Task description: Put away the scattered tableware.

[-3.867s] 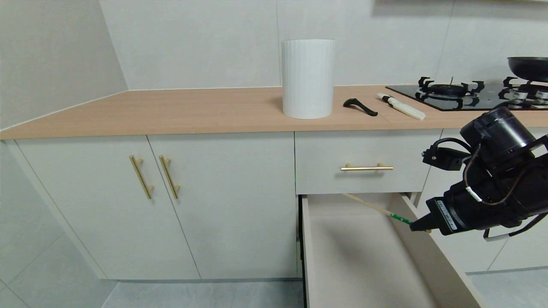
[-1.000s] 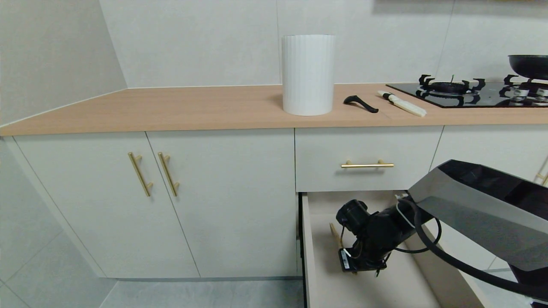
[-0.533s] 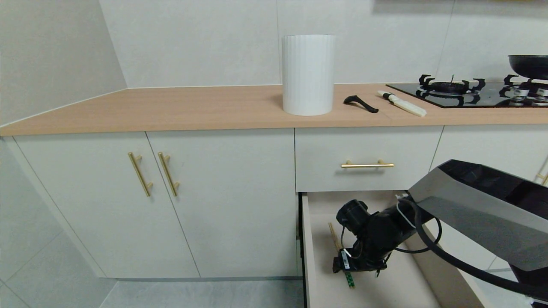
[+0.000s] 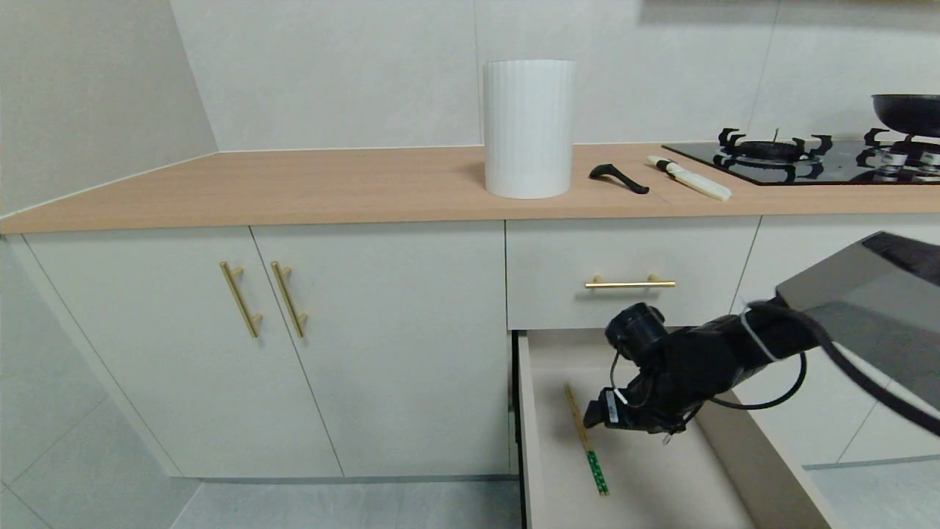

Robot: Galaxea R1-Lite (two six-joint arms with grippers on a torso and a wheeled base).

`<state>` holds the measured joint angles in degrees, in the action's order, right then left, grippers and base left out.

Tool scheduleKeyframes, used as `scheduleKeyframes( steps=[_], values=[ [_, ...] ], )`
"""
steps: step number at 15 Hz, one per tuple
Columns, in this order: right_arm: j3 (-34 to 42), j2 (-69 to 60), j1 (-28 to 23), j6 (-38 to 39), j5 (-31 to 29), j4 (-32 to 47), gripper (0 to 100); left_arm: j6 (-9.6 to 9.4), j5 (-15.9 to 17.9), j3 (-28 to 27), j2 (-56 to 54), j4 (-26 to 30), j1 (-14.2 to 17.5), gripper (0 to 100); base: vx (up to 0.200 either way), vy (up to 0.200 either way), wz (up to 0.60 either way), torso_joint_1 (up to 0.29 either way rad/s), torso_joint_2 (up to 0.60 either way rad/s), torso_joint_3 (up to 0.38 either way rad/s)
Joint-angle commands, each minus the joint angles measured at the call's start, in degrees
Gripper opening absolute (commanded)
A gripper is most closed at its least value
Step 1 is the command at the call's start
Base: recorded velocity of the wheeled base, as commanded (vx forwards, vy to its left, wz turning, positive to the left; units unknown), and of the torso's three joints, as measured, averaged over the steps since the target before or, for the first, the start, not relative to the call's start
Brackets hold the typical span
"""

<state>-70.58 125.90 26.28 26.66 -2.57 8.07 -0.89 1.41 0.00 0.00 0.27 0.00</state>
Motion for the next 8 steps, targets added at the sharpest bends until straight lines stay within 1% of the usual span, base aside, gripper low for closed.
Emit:
scheduleKeyframes(
  steps=[1, 3, 4, 6, 8],
  values=[
    [-0.1, -13.1, -5.7, 0.4, 2.0, 2.1, 100, 0.01, 0.0, 0.0, 0.0, 0.0, 0.0, 100, 0.000, 0.000, 0.00, 0.000, 0.00, 0.000],
    [-0.1, -21.1, -8.4, 0.1, 5.7, 3.8, 100, 0.01, 0.0, 0.0, 0.1, 0.0, 0.0, 100, 0.000, 0.000, 0.00, 0.000, 0.00, 0.000],
    [0.0, -25.4, -9.3, -1.4, 7.1, 6.1, 100, 0.01, 0.0, 0.0, 0.1, 0.0, 0.0, 100, 0.000, 0.000, 0.00, 0.000, 0.00, 0.000],
    [0.2, -30.5, -9.8, -4.4, 7.8, 8.3, 100, 0.01, 0.0, 0.0, 0.0, 0.0, 0.0, 100, 0.000, 0.000, 0.00, 0.000, 0.00, 0.000],
    [0.3, -33.2, -9.8, -4.5, 8.4, 8.3, 100, 0.01, 0.0, 0.0, 0.0, 0.0, 0.0, 100, 0.000, 0.000, 0.00, 0.000, 0.00, 0.000]
  ],
)
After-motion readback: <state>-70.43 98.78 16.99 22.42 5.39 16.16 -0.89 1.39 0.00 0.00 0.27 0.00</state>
